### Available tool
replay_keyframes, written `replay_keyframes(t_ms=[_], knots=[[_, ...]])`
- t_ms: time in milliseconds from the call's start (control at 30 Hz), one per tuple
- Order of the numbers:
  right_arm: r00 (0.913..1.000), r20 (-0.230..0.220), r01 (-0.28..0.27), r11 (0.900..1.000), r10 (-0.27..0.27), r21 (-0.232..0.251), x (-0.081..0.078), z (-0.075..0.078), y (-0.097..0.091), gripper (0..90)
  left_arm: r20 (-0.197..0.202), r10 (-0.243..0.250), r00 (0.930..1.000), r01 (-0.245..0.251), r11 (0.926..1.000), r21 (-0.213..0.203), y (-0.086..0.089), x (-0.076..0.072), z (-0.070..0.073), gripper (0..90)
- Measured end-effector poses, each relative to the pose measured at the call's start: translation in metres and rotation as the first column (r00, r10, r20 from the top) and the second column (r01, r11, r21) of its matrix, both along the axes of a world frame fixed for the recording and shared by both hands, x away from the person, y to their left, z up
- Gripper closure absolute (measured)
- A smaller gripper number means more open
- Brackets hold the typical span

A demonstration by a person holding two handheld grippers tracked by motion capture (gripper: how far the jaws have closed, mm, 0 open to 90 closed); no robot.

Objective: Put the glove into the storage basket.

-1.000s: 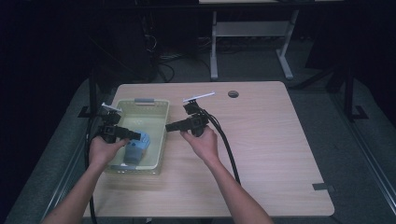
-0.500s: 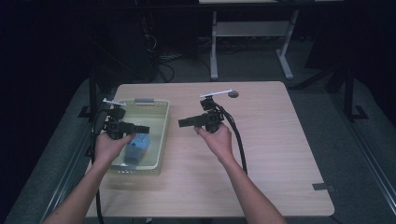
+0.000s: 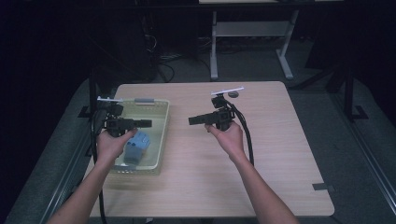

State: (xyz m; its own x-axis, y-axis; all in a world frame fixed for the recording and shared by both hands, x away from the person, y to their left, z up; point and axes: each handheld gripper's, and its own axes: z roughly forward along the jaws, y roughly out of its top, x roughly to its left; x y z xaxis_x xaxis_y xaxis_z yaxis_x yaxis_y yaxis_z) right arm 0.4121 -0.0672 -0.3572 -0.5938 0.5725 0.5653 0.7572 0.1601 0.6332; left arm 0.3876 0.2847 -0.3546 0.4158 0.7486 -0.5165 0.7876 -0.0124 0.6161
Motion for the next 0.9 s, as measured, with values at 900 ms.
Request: replay_keyframes(t_ms=[900], knots=[[0.9984,-0.009,0.056,0.9974,-0.055,0.046,-0.003,0.002,-0.053,38.2,0.046,-0.079,0.9958,0.081,0.9958,-0.043,-0.043,0.004,0.005,34.2]])
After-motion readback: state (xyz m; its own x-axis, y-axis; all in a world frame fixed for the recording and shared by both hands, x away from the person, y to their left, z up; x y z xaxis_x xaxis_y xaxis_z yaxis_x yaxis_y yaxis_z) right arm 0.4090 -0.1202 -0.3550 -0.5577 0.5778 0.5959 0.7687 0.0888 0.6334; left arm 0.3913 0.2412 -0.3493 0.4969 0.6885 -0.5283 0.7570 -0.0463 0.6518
